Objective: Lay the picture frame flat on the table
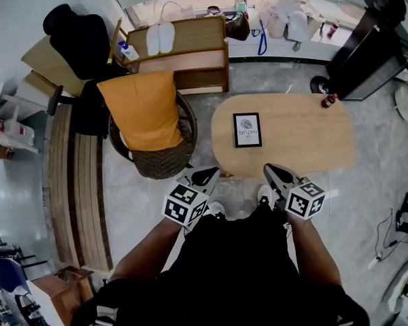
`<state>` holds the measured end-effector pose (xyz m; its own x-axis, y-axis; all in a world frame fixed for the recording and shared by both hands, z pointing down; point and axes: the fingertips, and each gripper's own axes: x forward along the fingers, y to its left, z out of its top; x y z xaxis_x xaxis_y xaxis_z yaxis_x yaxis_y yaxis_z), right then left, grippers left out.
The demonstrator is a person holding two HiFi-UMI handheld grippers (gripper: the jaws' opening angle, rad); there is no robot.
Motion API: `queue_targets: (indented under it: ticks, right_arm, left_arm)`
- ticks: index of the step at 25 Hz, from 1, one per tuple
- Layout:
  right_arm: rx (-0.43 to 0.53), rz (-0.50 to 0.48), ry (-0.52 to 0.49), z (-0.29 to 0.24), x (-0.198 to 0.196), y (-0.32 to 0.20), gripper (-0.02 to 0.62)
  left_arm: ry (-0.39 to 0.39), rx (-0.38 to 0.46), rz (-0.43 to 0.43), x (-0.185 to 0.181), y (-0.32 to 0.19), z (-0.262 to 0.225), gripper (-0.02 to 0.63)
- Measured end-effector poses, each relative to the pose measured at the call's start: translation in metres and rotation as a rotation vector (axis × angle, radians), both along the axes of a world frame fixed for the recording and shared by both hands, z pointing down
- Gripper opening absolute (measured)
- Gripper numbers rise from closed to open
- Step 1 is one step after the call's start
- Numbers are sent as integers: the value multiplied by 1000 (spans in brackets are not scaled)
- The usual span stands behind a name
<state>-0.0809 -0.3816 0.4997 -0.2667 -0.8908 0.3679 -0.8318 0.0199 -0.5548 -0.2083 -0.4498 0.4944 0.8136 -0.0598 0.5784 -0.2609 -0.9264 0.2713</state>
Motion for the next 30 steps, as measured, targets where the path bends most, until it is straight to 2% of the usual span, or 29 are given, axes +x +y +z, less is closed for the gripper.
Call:
queue_targets:
  ticks: [6,10,15,30]
  right_arm:
    - [61,-43,112,-41,2,26,2]
    - [54,-75,92,-45,9,39,2]
    - [61,-93,96,-50,21,49,2]
    - [88,-90,78,-44,36,67,2]
  left_arm:
    - [26,5,-33,10,15,-18,6]
    - [55,-11,-84,19,28,-28,6]
    - [74,21,-76,37,44,-37,6]
    - [52,51,-89,49,69,-38,6]
